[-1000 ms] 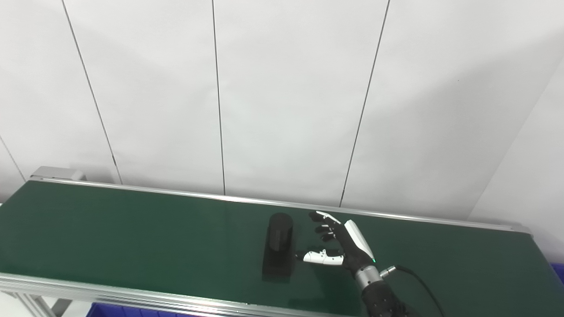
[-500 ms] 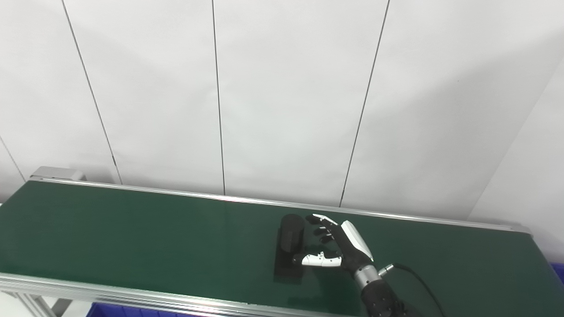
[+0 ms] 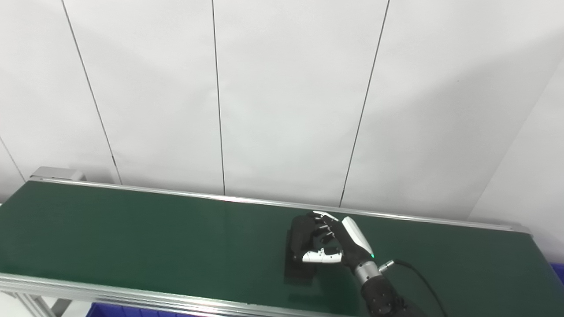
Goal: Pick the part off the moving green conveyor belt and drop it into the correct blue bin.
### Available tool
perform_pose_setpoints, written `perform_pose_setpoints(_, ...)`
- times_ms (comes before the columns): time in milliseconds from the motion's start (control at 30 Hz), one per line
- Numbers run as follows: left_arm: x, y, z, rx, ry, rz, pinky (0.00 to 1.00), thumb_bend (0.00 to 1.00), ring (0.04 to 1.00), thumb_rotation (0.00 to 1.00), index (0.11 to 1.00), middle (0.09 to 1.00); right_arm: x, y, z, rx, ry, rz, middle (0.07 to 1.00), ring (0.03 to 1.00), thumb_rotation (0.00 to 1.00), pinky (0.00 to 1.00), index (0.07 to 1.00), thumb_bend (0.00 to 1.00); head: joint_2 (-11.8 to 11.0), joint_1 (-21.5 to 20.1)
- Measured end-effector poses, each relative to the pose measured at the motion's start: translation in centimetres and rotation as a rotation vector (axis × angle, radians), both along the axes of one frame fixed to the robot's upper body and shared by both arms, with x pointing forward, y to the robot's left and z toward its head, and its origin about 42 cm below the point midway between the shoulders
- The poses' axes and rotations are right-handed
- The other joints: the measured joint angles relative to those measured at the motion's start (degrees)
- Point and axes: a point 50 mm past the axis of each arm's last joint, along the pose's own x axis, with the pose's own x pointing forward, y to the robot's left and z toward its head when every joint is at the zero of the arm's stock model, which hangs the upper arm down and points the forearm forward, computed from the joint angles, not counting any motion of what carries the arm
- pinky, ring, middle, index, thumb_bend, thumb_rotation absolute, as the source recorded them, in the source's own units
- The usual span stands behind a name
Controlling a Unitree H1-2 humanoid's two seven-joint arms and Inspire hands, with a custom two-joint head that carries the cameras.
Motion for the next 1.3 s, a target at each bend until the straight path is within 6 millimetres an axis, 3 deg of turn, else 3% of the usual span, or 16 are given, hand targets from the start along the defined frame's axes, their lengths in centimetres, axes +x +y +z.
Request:
perform_pose_setpoints(33,0.0,0.0,0.0,0.000,0.001,0.000,0.74,0.60,0.815,0.92,0.810,0.831,0.0,0.0,0.0,-0.001,-0.004,-0.003,0.522,0.406,0.07,0.34,0.565,0.58,0.1,-0.1)
perform_pose_setpoints(133,-0.1,0.0,0.0,0.000,0.001,0.000,0.74,0.58,0.813,0.92,0.811,0.831,0.1,0.1,-0.1,-0.029,-0.011,-0.009,0.486,0.339,0.01,0.28,0.500,0.53,0.2,-0.1)
perform_pose_setpoints(333,-0.2,0.0,0.1,0.000,-0.003,0.004,0.74,0.60,0.816,0.92,0.812,0.833,0.4,0.3,0.3,-0.080,-0.044,0.005,0.421,0.302,0.00,0.24,0.529,0.52,0.4,-0.2)
perform_pose_setpoints(667,-0.2,0.2,0.0,0.007,-0.002,0.000,0.75,0.59,0.818,0.93,0.817,0.834,0.4,0.0,0.3,-0.088,-0.041,0.005,0.421,0.306,0.00,0.24,0.534,0.52,0.4,-0.4)
perform_pose_setpoints(833,-0.3,0.2,0.0,0.010,-0.003,-0.004,0.75,0.59,0.822,0.93,0.817,0.834,0.5,-0.3,0.3,-0.085,-0.035,0.002,0.473,0.279,0.00,0.22,0.489,0.52,0.4,-0.5)
perform_pose_setpoints(1033,-0.3,0.3,0.0,0.005,0.000,-0.001,0.76,0.55,0.832,0.91,0.834,0.850,0.3,-0.3,0.7,-0.070,-0.052,0.024,0.438,0.320,0.00,0.26,0.527,0.52,1.8,-5.4)
perform_pose_setpoints(1067,-0.2,0.4,0.0,0.002,0.002,0.001,0.77,0.56,0.834,0.92,0.836,0.852,0.1,-0.1,0.9,-0.056,-0.067,0.038,0.438,0.323,0.00,0.26,0.528,0.52,2.5,-8.8)
perform_pose_setpoints(1100,-0.2,0.5,0.0,0.000,0.003,0.001,0.79,0.56,0.850,0.95,0.848,0.864,-0.1,0.0,0.9,-0.049,-0.071,0.042,0.436,0.327,0.00,0.27,0.529,0.52,2.5,-8.9)
perform_pose_setpoints(1167,-0.1,0.8,0.0,-0.009,0.008,0.001,0.82,0.56,0.866,0.98,0.858,0.874,-0.7,0.4,1.4,-0.014,-0.104,0.071,0.433,0.327,0.00,0.27,0.529,0.52,4.2,-14.9)
perform_pose_setpoints(1300,0.2,1.7,0.2,-0.023,0.009,0.004,0.87,0.56,0.892,1.00,0.884,0.895,-1.8,0.7,2.3,0.036,-0.146,0.117,0.434,0.327,0.00,0.26,0.526,0.52,5.4,-18.4)
